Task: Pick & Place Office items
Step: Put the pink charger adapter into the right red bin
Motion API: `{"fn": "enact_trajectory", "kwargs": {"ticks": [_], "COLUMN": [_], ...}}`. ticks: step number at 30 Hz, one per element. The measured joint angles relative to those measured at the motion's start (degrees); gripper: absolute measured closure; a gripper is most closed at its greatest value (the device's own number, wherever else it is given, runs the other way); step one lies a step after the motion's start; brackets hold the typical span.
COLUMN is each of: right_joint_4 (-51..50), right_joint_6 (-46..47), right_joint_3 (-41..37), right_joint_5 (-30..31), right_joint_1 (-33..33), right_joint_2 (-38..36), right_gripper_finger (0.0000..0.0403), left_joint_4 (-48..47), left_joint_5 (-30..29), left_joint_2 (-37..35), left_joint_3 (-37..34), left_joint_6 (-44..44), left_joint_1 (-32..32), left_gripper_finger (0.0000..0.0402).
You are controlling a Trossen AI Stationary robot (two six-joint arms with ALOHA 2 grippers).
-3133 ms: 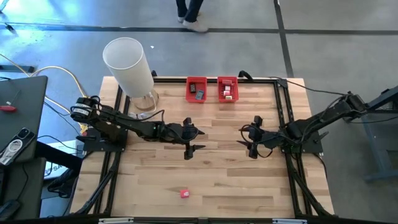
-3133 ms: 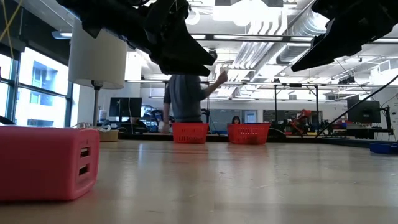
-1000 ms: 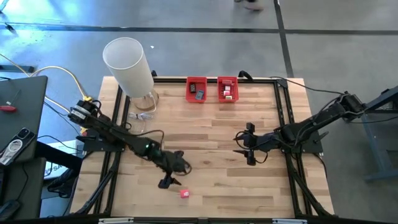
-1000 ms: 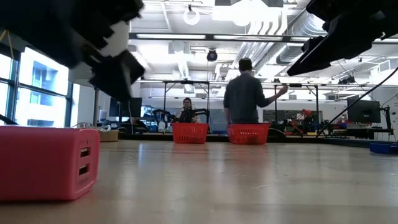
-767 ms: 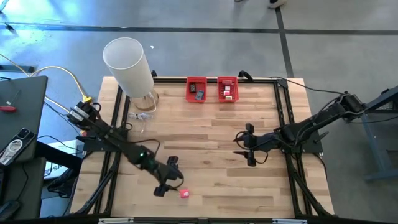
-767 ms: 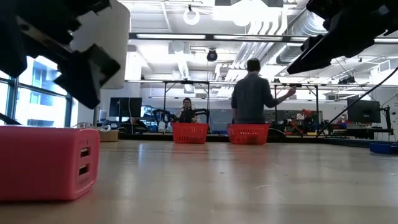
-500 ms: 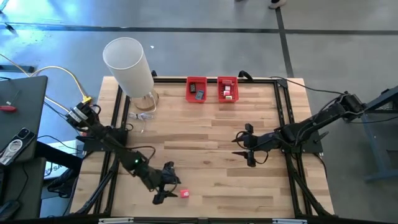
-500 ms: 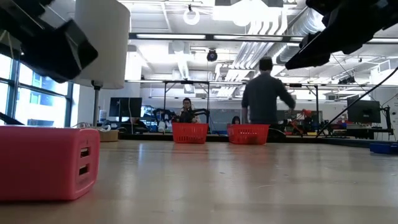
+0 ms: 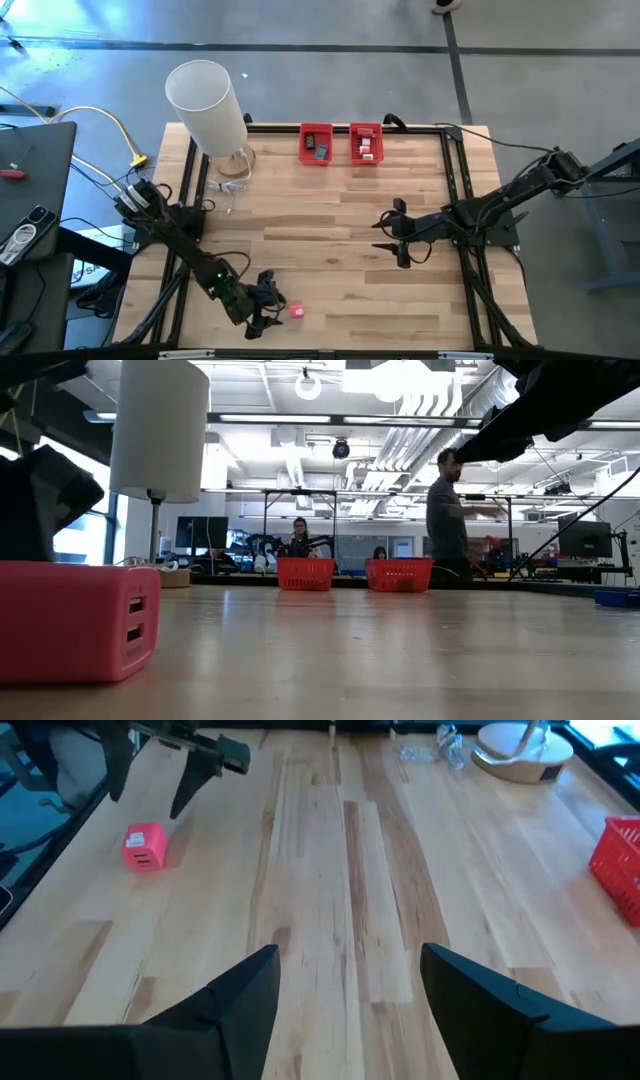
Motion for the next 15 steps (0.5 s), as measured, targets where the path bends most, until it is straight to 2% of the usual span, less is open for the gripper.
{"fn": "enact_trajectory", "kwargs": {"ticks": [15], "right_joint_4": [1.27], "right_joint_6": [-1.52], "right_joint_3": [0.0], "right_joint_5": [0.01], "right_joint_1": [-0.01], "right_joint_2": [0.0], "right_gripper_finger": [0.0172], "left_joint_4": [0.7], "left_joint_5": [-0.51], "left_joint_2": [0.31], "left_joint_3": [0.02], "left_joint_6": [-1.08], "left_joint_1": [-1.62], "left_gripper_finger": [0.0121]}}
